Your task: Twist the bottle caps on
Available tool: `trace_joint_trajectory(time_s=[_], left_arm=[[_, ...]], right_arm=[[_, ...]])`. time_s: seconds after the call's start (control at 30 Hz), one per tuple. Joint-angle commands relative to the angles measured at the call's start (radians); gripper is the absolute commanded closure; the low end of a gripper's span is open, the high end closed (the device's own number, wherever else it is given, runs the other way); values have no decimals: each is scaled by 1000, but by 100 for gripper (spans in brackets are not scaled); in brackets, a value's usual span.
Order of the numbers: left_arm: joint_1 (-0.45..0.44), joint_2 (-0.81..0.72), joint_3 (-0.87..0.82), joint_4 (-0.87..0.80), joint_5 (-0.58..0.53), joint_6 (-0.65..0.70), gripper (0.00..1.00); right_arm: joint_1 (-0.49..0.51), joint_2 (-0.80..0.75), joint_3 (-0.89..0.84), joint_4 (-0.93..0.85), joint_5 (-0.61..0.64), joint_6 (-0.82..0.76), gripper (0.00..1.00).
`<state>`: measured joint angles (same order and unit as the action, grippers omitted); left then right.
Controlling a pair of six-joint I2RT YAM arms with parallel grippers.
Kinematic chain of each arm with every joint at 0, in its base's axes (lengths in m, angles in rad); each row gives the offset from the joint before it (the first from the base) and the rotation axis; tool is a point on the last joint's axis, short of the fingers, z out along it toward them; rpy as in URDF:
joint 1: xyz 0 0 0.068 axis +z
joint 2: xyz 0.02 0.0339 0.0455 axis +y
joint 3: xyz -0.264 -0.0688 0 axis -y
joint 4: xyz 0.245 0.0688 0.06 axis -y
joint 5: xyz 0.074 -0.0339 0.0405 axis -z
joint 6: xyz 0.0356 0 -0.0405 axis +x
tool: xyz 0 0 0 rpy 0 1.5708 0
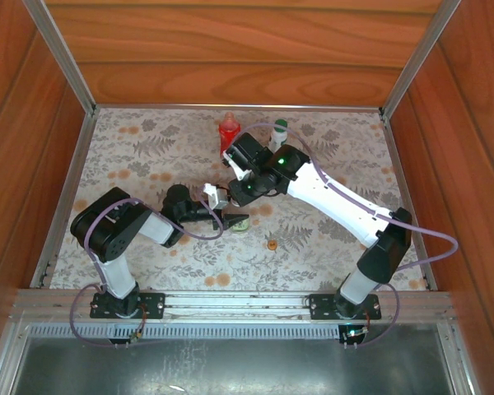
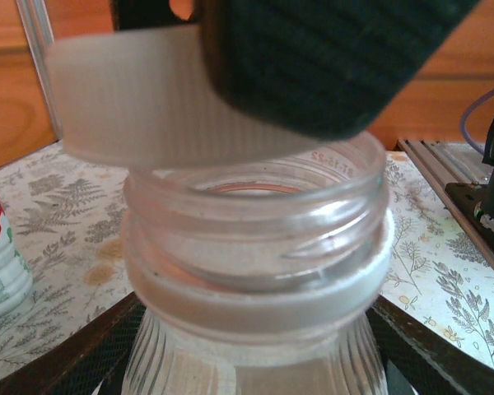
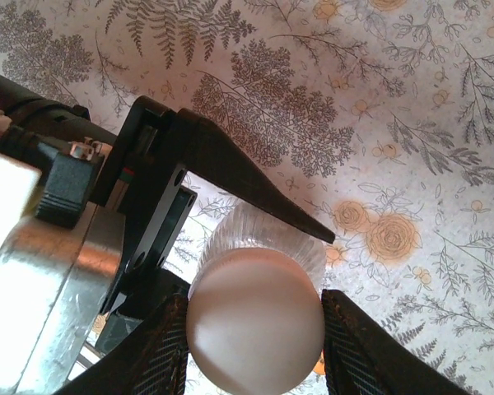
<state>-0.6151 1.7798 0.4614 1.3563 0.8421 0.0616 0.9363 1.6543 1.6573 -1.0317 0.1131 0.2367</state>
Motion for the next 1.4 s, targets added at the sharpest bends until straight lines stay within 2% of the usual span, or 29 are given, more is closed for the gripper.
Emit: trace_joint_trajectory(time_s=[0.0,0.73,0.93,1.13,1.37], left_arm=[[8,12,-3,-42,27,21,35],[8,18,0,-42,21,9,35],[8,18,-1,-42,20,10,34],[8,6,-13,-42,-7,16,24],[8,-9,-28,-42,-21,23,24]], right_arm=[[4,-1,-30,23,-25,-12,57],[11,-55,-110,63,-108,-21,58],[31,-45,-116,65,-78,-46,58],[32,-54,-140,62,-19,-18,60],[32,-42,-141,42,23,10,60]])
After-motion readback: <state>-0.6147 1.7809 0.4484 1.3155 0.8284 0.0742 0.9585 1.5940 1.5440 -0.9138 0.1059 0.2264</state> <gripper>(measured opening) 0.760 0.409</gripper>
